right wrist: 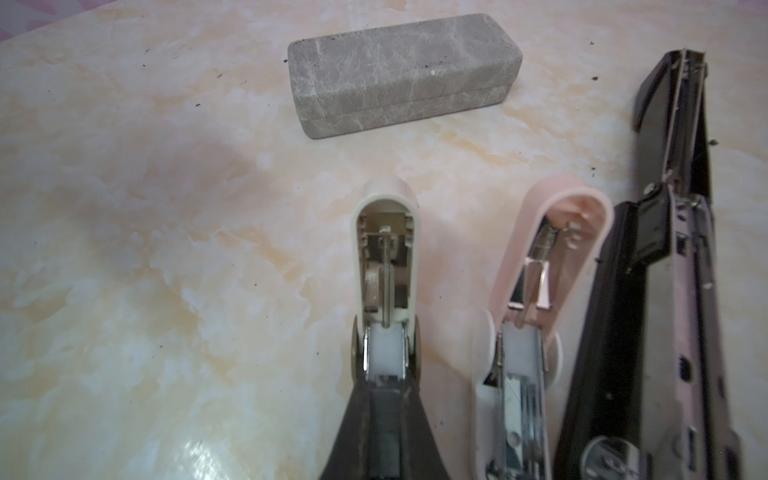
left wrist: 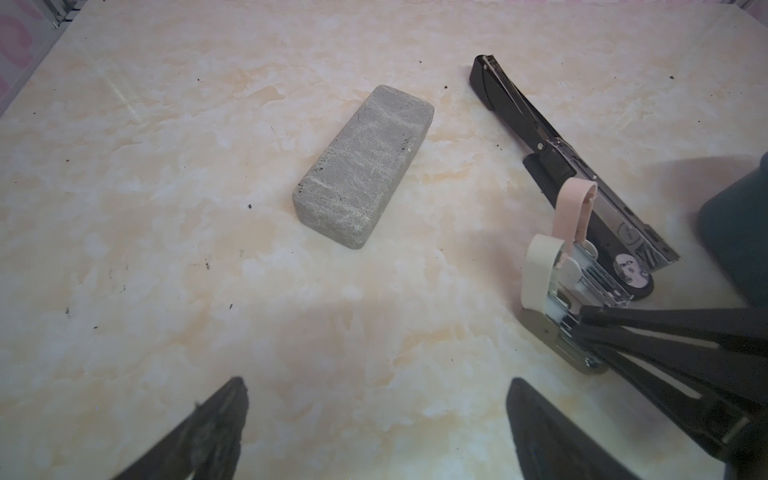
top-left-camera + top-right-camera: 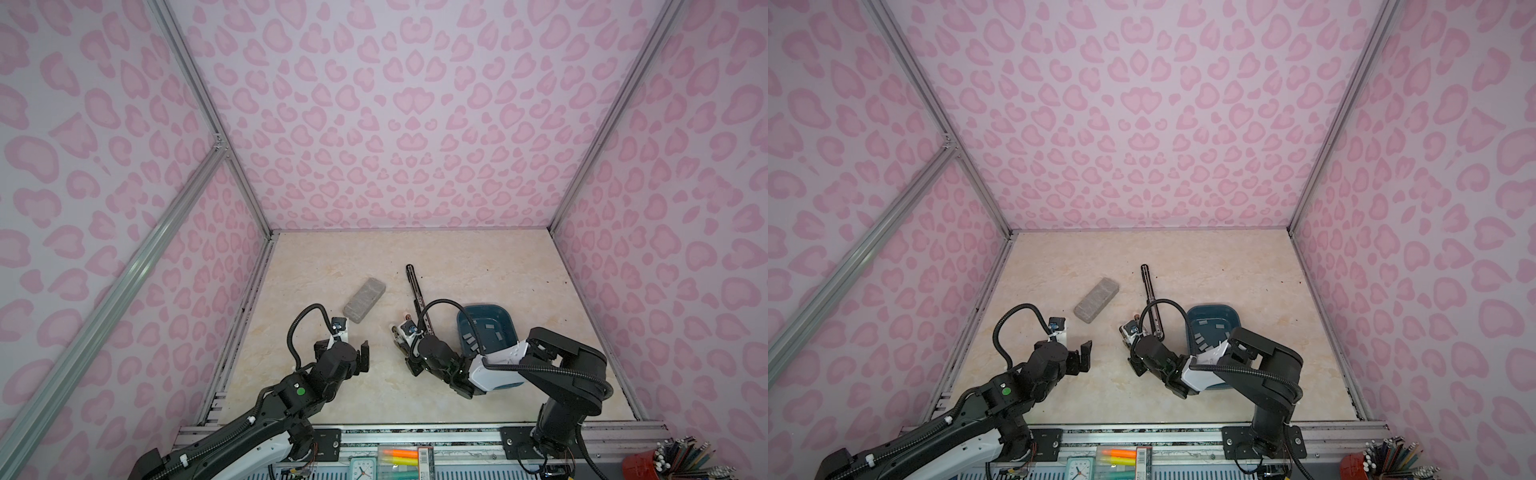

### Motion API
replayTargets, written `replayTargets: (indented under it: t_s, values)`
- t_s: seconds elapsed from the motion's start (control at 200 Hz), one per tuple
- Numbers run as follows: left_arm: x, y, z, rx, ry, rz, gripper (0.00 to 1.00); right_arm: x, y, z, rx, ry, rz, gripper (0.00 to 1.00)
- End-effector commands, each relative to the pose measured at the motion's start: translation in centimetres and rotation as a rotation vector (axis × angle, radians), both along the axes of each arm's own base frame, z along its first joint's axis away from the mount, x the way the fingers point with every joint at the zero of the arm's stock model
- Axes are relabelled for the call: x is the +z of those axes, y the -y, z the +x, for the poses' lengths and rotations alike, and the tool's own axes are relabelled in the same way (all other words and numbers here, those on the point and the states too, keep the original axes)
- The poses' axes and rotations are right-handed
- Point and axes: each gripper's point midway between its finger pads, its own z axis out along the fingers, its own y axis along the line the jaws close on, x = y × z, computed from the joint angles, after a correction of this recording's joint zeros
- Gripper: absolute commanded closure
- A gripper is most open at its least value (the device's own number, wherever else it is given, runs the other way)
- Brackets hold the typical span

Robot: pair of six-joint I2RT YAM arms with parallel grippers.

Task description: Load the staples into the stapler

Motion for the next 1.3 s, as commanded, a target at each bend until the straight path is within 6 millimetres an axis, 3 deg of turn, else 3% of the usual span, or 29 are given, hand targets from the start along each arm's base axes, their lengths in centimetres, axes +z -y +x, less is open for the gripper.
replayTargets:
  t_s: [0.0,0.22,0.61,1.005,1.295]
  values:
    - [1.0,0.3,0.4,0.004,0.031,-0.025,0.02,-1.8,0.9,-0.5,-0.007,-0.04,-0.066,1.0]
    - [1.0,0.3,0.3,0.003,0.032,-0.027,0.02,-1.8,1.0,-0.7,-0.011,-0.041,-0.06,1.0]
    - [1.0,0.3,0.3,0.004,0.031,-0.026,0.02,-1.1,1.1,-1.0,-0.004,-0.032,-0.032,0.76]
    - [0.9,0.3,0.4,0.007,0.028,-0.02,0.02,0.2,1.4,-1.5,0.002,-0.01,0.007,0.73]
    - [0.7,0.3,0.6,0.011,0.017,-0.002,0.02,0.8,1.3,0.0,-0.046,0.007,-0.004,0.75]
